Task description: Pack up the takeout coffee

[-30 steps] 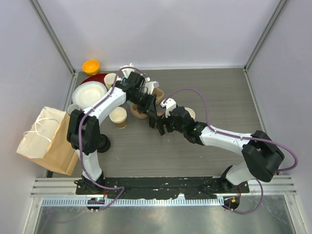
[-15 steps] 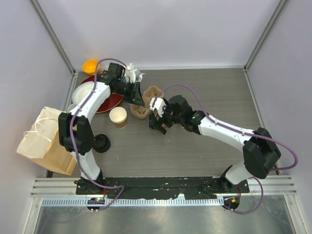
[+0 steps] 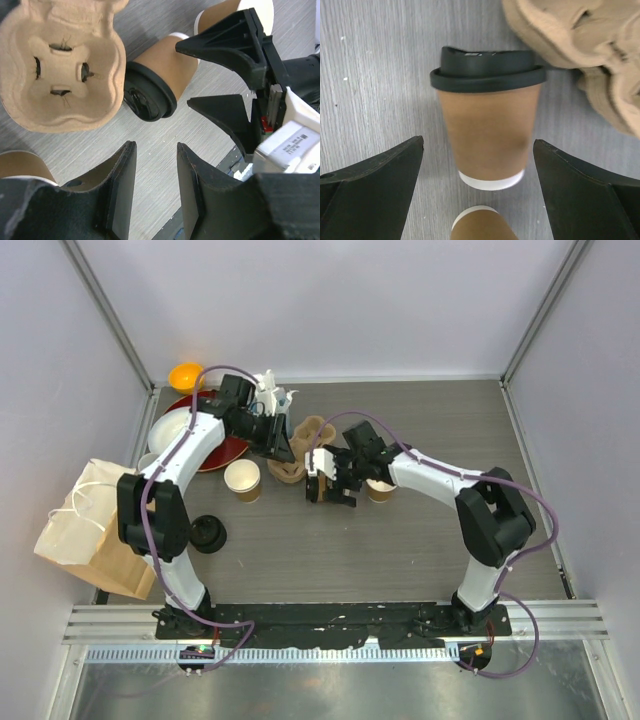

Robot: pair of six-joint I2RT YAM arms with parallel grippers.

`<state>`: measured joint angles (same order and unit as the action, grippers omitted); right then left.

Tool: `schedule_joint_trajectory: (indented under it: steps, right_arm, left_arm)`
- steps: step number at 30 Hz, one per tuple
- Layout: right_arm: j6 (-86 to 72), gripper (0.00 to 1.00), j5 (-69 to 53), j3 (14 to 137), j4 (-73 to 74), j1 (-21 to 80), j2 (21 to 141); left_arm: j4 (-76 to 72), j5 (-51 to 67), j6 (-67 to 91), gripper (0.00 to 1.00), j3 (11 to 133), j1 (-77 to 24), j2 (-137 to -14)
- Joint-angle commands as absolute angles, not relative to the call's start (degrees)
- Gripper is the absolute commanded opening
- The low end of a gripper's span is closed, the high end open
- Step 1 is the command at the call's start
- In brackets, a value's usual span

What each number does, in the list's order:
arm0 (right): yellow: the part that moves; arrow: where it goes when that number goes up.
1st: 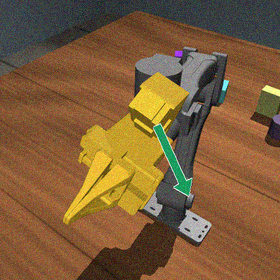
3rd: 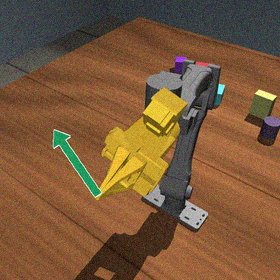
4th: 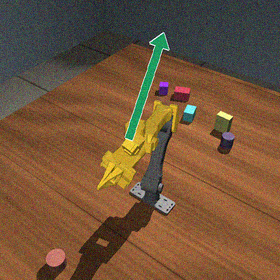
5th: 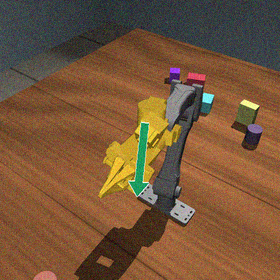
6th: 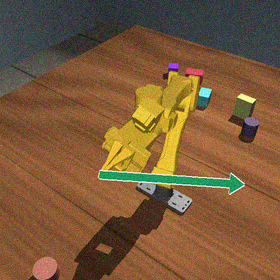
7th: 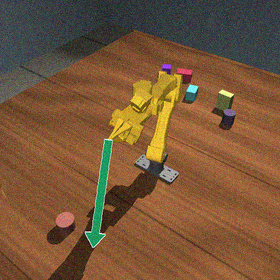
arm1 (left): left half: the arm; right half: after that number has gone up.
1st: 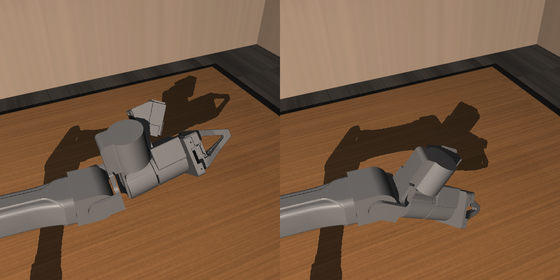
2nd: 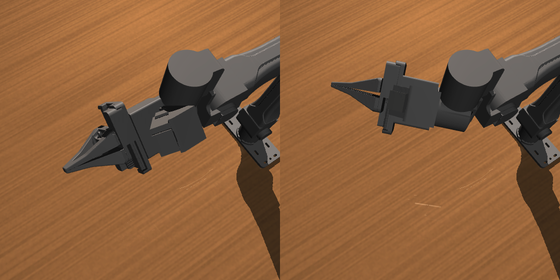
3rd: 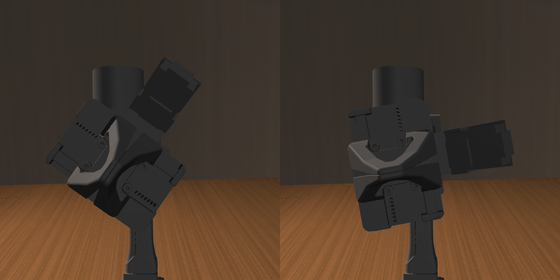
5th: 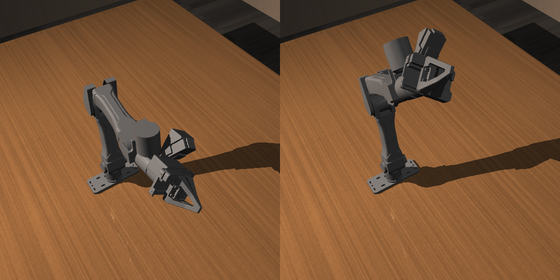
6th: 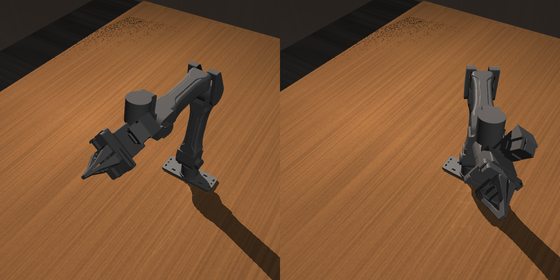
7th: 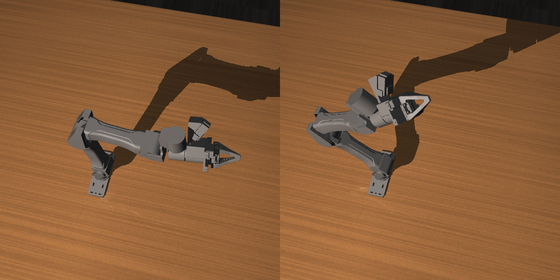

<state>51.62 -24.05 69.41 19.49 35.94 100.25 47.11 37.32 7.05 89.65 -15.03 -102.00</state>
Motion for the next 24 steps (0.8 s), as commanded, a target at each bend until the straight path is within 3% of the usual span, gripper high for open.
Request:
schedule_joint_trajectory:
  steps: [1, 19, 24]
  right_arm:
    - [56.1, 0.96, -25.8, 72.1, 22.4, 36.1, 101.6]
    - [48.6, 0.94, -25.0, 71.1, 14.5, 36.4, 106.5]
    - [46.5, 0.91, -28.6, 67.3, 12.0, 36.3, 103.9]
  left_arm:
    - [44.8, 38.3, 7.9, 0.41, 86.0, -15.0, -99.8]
    - [45.4, 38.3, 6.9, 0.41, 85.3, -15.1, -101.2]
    - [48.6, 41.9, -2.9, 0.41, 86.5, -15.1, -102.1]
